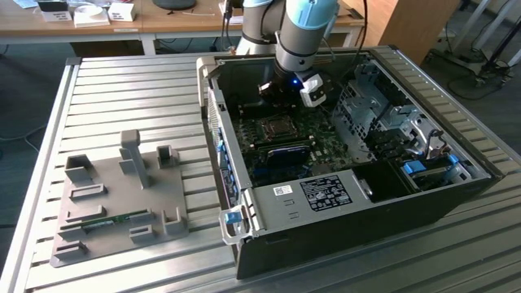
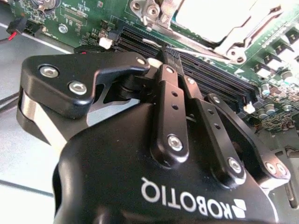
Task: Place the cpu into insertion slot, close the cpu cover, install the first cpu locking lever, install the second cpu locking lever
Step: 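Install the first cpu locking lever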
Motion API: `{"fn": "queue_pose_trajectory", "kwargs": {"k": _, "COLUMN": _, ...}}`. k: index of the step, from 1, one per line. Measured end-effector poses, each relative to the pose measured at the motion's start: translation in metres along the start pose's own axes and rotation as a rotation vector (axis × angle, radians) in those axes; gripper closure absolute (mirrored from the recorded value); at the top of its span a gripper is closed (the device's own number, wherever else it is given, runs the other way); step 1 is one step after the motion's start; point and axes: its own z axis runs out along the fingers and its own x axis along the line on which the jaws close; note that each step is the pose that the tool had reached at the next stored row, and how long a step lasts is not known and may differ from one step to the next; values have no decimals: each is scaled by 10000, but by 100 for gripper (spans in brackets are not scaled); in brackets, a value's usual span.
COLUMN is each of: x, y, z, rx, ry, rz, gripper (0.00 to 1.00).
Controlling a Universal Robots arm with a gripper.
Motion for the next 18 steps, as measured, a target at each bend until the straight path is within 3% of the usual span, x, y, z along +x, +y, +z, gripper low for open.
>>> {"fn": "queue_pose_trajectory", "kwargs": {"k": 6, "x": 1, "y": -3, "z": 4, "rx": 28, "ry": -185, "rz": 641, "gripper": 89}}
{"fn": "queue_pose_trajectory", "kwargs": {"k": 14, "x": 7, "y": -5, "z": 13, "rx": 50, "ry": -249, "rz": 665, "gripper": 89}}
{"fn": "queue_pose_trajectory", "kwargs": {"k": 18, "x": 8, "y": -9, "z": 25, "rx": 133, "ry": -283, "rz": 651, "gripper": 89}}
